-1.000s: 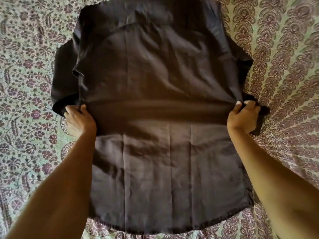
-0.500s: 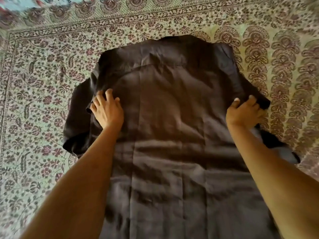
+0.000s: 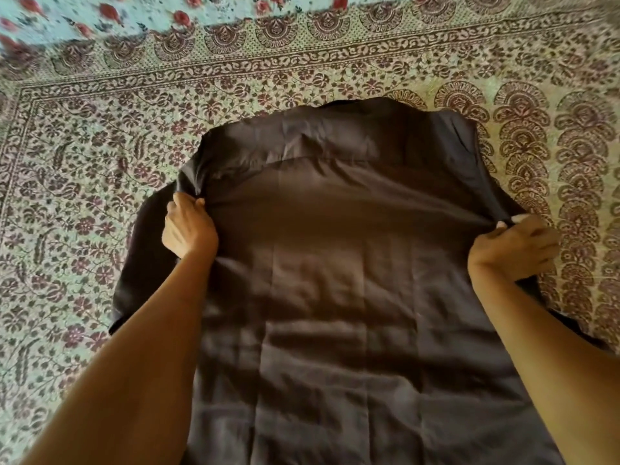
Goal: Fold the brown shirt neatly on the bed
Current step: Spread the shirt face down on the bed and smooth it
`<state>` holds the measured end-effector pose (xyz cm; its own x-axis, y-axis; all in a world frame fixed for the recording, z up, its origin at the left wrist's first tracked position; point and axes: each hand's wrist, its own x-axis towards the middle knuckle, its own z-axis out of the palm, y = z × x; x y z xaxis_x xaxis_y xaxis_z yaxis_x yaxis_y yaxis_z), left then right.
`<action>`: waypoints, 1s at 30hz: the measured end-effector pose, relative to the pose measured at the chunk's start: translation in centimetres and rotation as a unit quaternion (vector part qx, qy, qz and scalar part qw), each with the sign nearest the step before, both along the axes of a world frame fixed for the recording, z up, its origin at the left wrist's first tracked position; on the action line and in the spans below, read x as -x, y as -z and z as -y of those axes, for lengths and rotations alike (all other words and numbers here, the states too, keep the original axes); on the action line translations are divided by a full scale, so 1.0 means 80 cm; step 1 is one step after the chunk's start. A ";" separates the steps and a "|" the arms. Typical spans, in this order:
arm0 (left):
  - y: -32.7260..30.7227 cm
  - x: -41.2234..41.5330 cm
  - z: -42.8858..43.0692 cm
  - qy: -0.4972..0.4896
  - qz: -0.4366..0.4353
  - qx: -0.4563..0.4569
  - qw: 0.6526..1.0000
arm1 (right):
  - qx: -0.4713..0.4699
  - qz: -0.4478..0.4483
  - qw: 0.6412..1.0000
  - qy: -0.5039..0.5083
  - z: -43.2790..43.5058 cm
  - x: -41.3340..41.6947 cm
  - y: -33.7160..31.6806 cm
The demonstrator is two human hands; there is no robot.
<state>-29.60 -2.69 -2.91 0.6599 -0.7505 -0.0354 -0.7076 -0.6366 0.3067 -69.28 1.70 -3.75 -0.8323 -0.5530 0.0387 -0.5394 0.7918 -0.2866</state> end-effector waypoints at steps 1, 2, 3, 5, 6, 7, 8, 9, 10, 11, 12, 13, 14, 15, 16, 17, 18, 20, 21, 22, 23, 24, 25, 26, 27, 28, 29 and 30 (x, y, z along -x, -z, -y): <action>0.002 0.002 -0.001 0.001 0.020 0.013 1.000 | 0.001 -0.007 1.000 -0.003 0.001 -0.003 -0.002; 0.001 0.004 0.001 0.007 0.043 0.028 0.999 | 0.008 -0.021 1.000 -0.022 0.005 -0.006 -0.005; -0.001 0.004 0.007 0.022 0.062 0.040 0.997 | 0.021 -0.039 0.998 -0.050 0.011 -0.007 -0.009; -0.005 0.006 0.030 0.073 0.076 0.059 0.993 | 0.051 -0.062 0.990 -0.117 0.036 -0.009 -0.015; -0.007 0.007 0.044 0.100 0.071 0.064 0.990 | 0.062 -0.053 0.986 -0.148 0.052 -0.012 -0.015; -0.006 0.008 0.059 0.121 0.062 0.064 0.989 | 0.068 -0.036 0.982 -0.174 0.070 -0.016 -0.013; -0.005 0.010 0.074 0.133 0.051 0.057 0.988 | 0.068 -0.018 0.979 -0.191 0.086 -0.021 -0.010; -0.002 0.013 0.087 0.138 0.037 0.047 0.989 | 0.064 -0.004 0.979 -0.194 0.101 -0.026 -0.007; 0.000 0.017 0.099 0.136 0.022 0.032 0.990 | 0.057 0.005 0.981 -0.186 0.114 -0.030 -0.003; 0.002 0.020 0.109 0.127 0.005 0.014 0.992 | 0.052 0.013 0.984 -0.172 0.125 -0.032 -0.001; 0.002 0.022 0.118 0.116 -0.014 -0.002 0.993 | 0.049 0.024 0.986 -0.156 0.136 -0.033 0.000; 0.003 0.023 0.127 0.103 -0.031 -0.018 0.994 | 0.046 0.035 0.988 -0.143 0.146 -0.033 0.000; 0.003 0.022 0.136 0.089 -0.043 -0.032 0.995 | 0.042 0.044 0.989 -0.134 0.158 -0.030 0.000; 0.003 0.018 0.146 0.076 -0.048 -0.045 0.995 | 0.036 0.053 0.990 -0.126 0.169 -0.026 0.000; 0.002 0.013 0.153 0.067 -0.051 -0.055 0.995 | 0.035 0.065 0.990 -0.118 0.179 -0.020 0.000; 0.001 0.007 0.162 0.061 -0.057 -0.056 0.995 | 0.038 0.078 0.990 -0.108 0.188 -0.013 0.000; -0.001 0.001 0.168 0.054 -0.070 -0.046 0.995 | 0.048 0.090 0.990 -0.096 0.196 -0.007 0.000; -0.005 -0.009 0.178 0.028 -0.100 0.000 0.995 | 0.083 0.094 0.989 -0.072 0.205 0.001 -0.001; -0.008 -0.010 0.181 0.014 -0.105 0.020 0.994 | 0.098 0.080 0.990 -0.070 0.207 0.001 -0.002; -0.009 -0.008 0.182 0.006 -0.101 0.027 0.994 | 0.099 0.054 0.991 -0.077 0.207 -0.001 -0.002; -0.008 -0.005 0.181 0.004 -0.085 0.025 0.996 | 0.089 0.027 0.992 -0.089 0.206 -0.005 -0.001; -0.006 0.001 0.180 0.010 -0.059 0.019 0.998 | 0.075 0.008 0.992 -0.105 0.204 -0.009 0.001; -0.005 0.007 0.178 0.022 -0.028 0.019 0.999 | 0.067 -0.006 0.990 -0.125 0.201 -0.013 0.004; -0.005 0.013 0.177 0.041 -0.002 0.028 0.999 | 0.075 -0.019 0.985 -0.154 0.199 -0.015 0.006; -0.006 0.019 0.178 0.070 0.016 0.042 0.997 | 0.099 -0.031 0.975 -0.195 0.200 -0.018 0.006; -0.007 0.026 0.181 0.111 0.020 0.056 0.992 | 0.128 -0.040 0.959 -0.249 0.204 -0.021 0.006; -0.007 0.035 0.187 0.160 0.012 0.063 0.985 | 0.147 -0.043 0.939 -0.309 0.211 -0.027 0.005; -0.009 0.047 0.194 0.210 0.001 0.063 0.976 | 0.148 -0.035 0.919 -0.365 0.222 -0.034 0.003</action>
